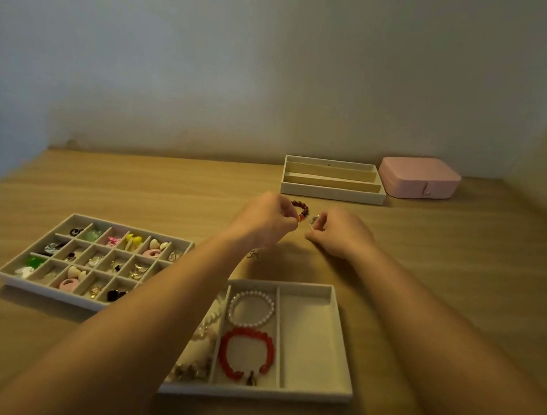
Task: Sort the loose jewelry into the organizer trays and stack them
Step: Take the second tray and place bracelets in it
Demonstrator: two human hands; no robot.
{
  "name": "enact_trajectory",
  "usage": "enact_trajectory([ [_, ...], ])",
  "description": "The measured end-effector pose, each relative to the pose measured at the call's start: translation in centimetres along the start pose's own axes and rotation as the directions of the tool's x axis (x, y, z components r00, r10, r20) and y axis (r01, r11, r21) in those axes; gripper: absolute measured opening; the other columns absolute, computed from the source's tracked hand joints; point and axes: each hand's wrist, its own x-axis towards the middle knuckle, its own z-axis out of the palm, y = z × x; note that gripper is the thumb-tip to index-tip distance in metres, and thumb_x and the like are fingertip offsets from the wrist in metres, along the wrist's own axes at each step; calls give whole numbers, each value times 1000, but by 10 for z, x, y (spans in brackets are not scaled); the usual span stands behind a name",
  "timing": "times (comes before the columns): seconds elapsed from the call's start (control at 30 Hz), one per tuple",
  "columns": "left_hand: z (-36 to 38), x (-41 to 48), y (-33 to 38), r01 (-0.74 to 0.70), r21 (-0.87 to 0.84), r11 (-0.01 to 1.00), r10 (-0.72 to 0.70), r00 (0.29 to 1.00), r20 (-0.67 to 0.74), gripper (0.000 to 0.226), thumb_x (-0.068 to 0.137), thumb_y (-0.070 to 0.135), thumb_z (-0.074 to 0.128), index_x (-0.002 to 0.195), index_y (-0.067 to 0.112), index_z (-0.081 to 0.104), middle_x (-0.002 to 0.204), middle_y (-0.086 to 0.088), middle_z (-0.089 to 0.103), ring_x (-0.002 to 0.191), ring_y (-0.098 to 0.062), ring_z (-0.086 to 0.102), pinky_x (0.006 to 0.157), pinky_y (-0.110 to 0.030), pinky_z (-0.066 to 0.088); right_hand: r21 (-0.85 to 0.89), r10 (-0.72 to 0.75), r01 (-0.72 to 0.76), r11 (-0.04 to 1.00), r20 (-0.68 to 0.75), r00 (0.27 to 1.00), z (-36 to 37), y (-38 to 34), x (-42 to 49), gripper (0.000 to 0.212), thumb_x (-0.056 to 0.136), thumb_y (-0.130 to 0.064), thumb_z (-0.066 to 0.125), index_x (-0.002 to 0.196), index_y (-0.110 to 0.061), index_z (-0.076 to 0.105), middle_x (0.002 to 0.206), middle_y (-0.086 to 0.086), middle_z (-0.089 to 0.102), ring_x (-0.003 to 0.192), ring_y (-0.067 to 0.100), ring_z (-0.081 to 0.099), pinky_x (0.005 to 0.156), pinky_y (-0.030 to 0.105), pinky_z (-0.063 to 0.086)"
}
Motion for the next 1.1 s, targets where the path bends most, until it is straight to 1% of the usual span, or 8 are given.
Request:
enact_trajectory([
  [0.17, 6, 8, -3, -1, -101, 995, -1, 1000, -17, 7, 92, 19, 66, 92, 25, 70, 93, 3, 69, 90, -13, 62, 78, -26, 50, -19, -12, 14, 1000, 70, 997, -1, -2, 4, 18, 101, -30, 58, 93, -17, 66, 87, 3, 65, 81, 20, 62, 61, 30, 42],
  [0.27, 6, 5, -1, 15, -182, 983, -25, 998, -54, 12, 93, 17, 65, 104, 22, 67, 92, 6, 64, 84, -9, 59, 64, -18, 44, 238, -62, 45, 970, 68, 996, -17, -3, -5, 15, 104, -27, 54, 94, -18, 62, 89, 3, 63, 82, 19, 59, 65, 28, 45],
  [0.37, 6, -3, 6, 49, -278, 959, -44, 999, 25, 38, 91, 7, 65, 127, 16, 59, 114, -1, 64, 102, -15, 61, 81, -25, 52, 460, -115, 74, 885, 61, 992, -35, -5, -23, 14, 105, -24, 52, 95, -20, 61, 90, 3, 61, 83, 18, 56, 70, 29, 47],
  [0.43, 4, -14, 11, 74, -388, 919, -42, 995, 90, 48, 90, 1, 64, 135, 14, 54, 119, -4, 64, 109, -20, 61, 84, -28, 51, 562, -139, 70, 825, 82, 987, -44, -7, -36, 14, 106, -24, 51, 97, -20, 61, 94, 5, 62, 85, 18, 57, 73, 30, 49],
  [0.57, -2, -42, 21, 98, -598, 795, -9, 989, 150, 27, 96, 11, 64, 122, 12, 62, 102, -5, 73, 89, -18, 69, 79, -33, 57, 735, -165, 47, 677, 89, 982, -59, -9, -65, 17, 106, -22, 49, 100, -14, 63, 92, 6, 60, 80, 18, 56, 69, 28, 50],
  [0.7, -6, -68, 27, 124, -724, 678, -29, 989, 143, 20, 98, 10, 61, 117, 6, 64, 93, -7, 70, 81, -18, 68, 72, -29, 57, 831, -155, -27, 556, 136, 978, -67, -6, -85, 19, 105, -22, 50, 100, -8, 63, 88, 6, 59, 76, 17, 58, 63, 26, 51],
  [0.9, -15, -97, 34, 73, -730, 680, 12, 994, 111, 22, 98, 8, 61, 119, 4, 66, 93, -8, 69, 79, -16, 66, 72, -26, 57, 826, -203, -25, 563, 168, 965, -72, -5, -110, 19, 101, -24, 60, 111, -11, 67, 86, 4, 65, 82, 19, 63, 71, 30, 53],
  [1.1, -20, -115, 39, 58, -672, 739, 33, 992, 122, 30, 92, 13, 69, 121, 12, 63, 95, -10, 71, 81, -19, 68, 74, -29, 58, 732, -248, 76, 677, 130, 960, -72, -8, -126, 17, 99, -22, 64, 108, -8, 68, 83, 6, 70, 76, 19, 69, 73, 32, 57],
])
